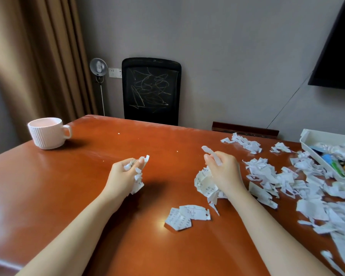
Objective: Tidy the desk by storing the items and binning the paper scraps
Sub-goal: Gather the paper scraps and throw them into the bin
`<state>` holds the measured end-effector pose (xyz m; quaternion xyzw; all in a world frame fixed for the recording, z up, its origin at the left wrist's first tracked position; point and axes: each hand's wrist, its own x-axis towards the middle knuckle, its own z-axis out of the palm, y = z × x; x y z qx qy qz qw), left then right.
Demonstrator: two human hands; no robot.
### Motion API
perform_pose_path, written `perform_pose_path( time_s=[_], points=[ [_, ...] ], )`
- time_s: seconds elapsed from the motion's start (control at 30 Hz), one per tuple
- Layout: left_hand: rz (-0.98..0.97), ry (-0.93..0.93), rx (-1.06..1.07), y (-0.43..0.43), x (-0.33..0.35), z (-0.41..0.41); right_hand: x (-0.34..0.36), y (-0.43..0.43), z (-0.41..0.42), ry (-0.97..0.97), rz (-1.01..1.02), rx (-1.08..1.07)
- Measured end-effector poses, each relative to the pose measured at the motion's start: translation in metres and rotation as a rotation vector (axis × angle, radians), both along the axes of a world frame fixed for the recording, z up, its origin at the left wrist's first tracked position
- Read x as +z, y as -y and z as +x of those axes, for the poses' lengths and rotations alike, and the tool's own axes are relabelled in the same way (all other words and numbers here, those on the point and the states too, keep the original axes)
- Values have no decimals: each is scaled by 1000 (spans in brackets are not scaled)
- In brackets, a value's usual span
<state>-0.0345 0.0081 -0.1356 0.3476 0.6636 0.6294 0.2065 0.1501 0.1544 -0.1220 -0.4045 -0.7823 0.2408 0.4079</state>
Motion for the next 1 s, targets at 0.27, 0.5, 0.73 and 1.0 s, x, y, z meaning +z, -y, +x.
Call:
perform_pose_path(
  time_s=[0.27, 0.5, 0.73, 1.0],
  points=[
    [25, 184, -33, 26, 24, 9, 17, 25, -39, -14, 0, 103],
    [-15, -13, 115, 69, 59, -16, 55, 72, -100, -39, 72, 300],
    [-34, -125, 238, 175, 63, -69, 64, 160, -174, -28, 71, 595],
    [-92, -131, 470, 334, 16, -118, 26, 286, -270, 77, 44, 949]
  ],
)
